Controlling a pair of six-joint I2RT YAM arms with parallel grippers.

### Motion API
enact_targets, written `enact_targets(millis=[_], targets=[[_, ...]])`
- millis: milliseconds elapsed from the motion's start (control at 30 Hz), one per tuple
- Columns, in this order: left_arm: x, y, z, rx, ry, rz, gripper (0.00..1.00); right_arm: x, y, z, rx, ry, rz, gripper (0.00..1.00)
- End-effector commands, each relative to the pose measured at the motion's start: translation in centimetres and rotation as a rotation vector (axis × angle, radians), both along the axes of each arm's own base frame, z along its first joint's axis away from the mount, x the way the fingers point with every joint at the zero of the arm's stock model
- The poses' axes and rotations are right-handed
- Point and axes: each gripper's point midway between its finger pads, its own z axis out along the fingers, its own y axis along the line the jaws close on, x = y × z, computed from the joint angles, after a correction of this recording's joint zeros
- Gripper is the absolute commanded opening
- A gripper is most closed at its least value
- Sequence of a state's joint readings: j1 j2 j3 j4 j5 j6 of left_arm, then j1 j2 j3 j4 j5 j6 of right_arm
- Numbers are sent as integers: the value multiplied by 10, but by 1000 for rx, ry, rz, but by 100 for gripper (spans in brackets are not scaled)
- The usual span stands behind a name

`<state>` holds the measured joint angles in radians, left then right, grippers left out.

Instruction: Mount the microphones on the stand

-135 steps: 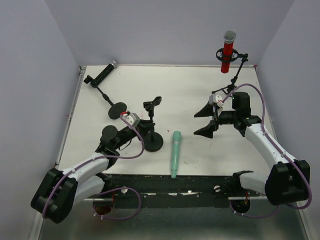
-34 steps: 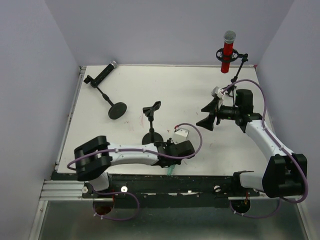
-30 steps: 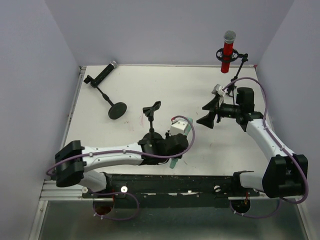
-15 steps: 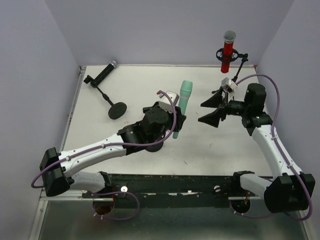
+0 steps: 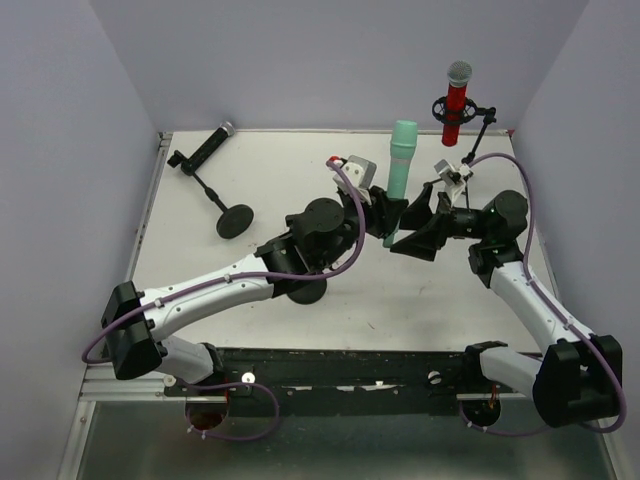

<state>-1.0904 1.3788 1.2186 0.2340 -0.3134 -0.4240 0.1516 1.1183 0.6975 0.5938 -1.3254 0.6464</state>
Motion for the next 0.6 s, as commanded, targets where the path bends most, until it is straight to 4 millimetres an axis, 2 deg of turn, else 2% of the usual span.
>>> enact_targets(millis=[0,200,300,467,567], targets=[[-5,-8,20,-100,-25,-41,0,-15,1,32,77,-23,29,100],[-11,-17,17,-150,-20,-80,0,1,2,31,108,87,-43,99],[-13,-20,17,-164,-23,-87,0,4,3,29,118,107,-59,95],[-14,-26,12,-168,-5,-100,0,0,2,34,140,114,-50,79],[-15,-26,10,-177,-2,-104,0,0,2,32,142,121,-52,65]])
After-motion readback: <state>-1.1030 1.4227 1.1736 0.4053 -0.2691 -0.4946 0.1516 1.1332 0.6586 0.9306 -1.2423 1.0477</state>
